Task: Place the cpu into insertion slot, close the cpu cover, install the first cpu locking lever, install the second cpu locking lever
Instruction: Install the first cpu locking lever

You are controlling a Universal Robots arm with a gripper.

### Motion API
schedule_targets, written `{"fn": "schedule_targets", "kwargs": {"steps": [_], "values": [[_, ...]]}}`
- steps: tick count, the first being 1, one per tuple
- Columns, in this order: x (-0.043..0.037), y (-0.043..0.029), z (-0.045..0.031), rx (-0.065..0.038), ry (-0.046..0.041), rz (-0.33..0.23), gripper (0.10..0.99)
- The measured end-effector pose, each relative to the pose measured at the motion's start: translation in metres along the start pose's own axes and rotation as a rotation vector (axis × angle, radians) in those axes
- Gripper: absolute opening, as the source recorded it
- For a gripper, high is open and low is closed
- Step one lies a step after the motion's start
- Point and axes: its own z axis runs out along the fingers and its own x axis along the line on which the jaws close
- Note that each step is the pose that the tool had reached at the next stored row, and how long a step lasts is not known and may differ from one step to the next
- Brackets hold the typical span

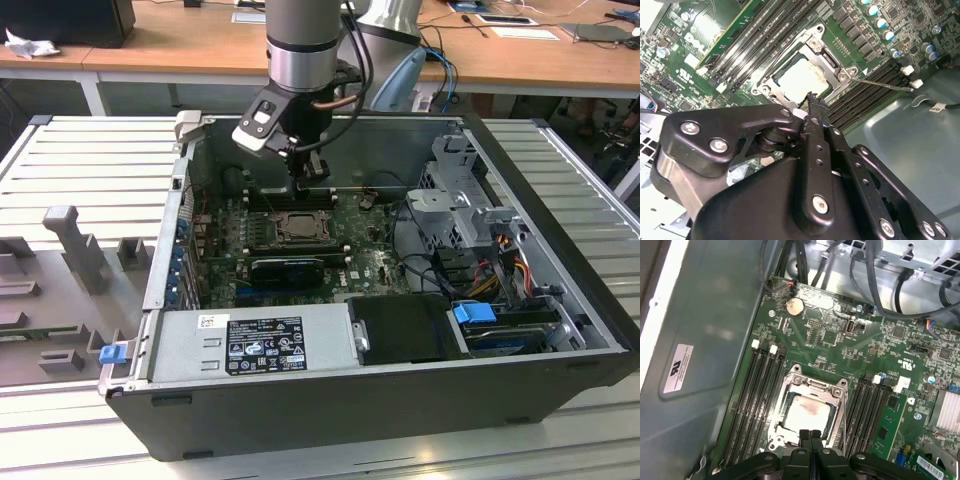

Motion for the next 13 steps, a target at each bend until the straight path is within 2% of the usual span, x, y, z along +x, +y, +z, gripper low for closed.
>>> {"fn": "schedule_targets", "kwargs": {"steps": [13], "values": [[0.0000, 0.0000, 0.0000, 0.002, 0.0046, -0.130, 0.106]]}}
